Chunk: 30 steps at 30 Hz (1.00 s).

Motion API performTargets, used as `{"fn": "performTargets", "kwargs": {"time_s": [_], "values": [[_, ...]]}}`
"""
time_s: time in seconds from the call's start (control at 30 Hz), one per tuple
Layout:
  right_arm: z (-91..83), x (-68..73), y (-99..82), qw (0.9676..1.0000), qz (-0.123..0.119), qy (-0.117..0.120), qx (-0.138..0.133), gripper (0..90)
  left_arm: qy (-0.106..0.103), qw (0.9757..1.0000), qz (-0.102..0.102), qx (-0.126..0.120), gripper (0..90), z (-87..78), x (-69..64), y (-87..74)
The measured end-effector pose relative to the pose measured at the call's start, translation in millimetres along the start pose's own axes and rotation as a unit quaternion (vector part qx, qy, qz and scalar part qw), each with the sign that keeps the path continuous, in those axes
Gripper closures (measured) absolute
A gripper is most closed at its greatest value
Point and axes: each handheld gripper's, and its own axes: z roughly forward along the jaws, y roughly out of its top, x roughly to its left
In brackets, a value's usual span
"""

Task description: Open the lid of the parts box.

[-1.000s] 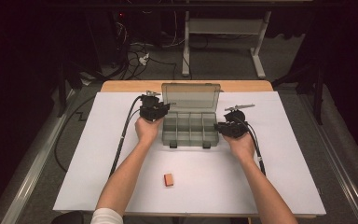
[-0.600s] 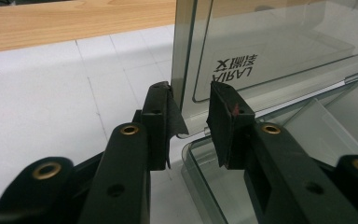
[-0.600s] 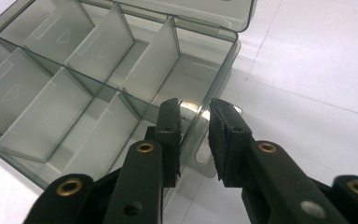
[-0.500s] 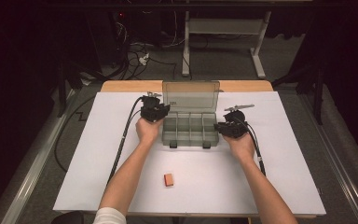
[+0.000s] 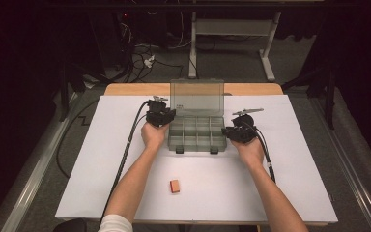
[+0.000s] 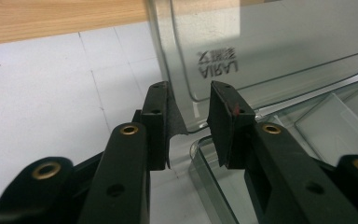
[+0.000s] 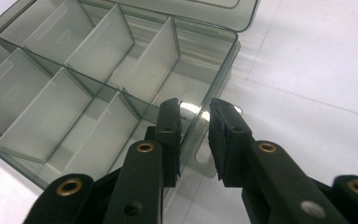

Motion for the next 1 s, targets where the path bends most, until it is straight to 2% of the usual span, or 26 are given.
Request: {"fn": "performTargets", "kwargs": {"time_s": [0.2, 0.4, 0.57, 0.87, 1.0], "values": [[0.0, 0.3, -0.4, 1.0, -0.001, -0.001, -0.001, 74.1, 0.007, 0.9999, 0.012, -0.001, 68.6, -0.6, -3.2, -0.2], [0.0, 0.8, -0.4, 1.0, -0.003, -0.003, -0.001, 74.1, 0.007, 0.9999, 0.009, 0.0, 66.7, -1.0, -2.4, 0.1], [0.0, 0.4, -0.8, 1.0, -0.004, -0.003, -0.002, 74.1, -0.002, 1.0, 0.0, 0.003, 61.9, -4.3, -1.0, 0.7], [0.0, 0.2, -0.8, 1.0, -0.008, -0.002, -0.002, 74.0, -0.002, 0.9997, 0.021, 0.009, 56.4, -16.7, -1.9, 2.0], [-0.1, -0.1, -1.1, 1.0, -0.007, 0.0, -0.003, 73.9, 0.001, 0.9988, 0.046, 0.018, 55.4, -22.2, -3.0, 0.7]]}}
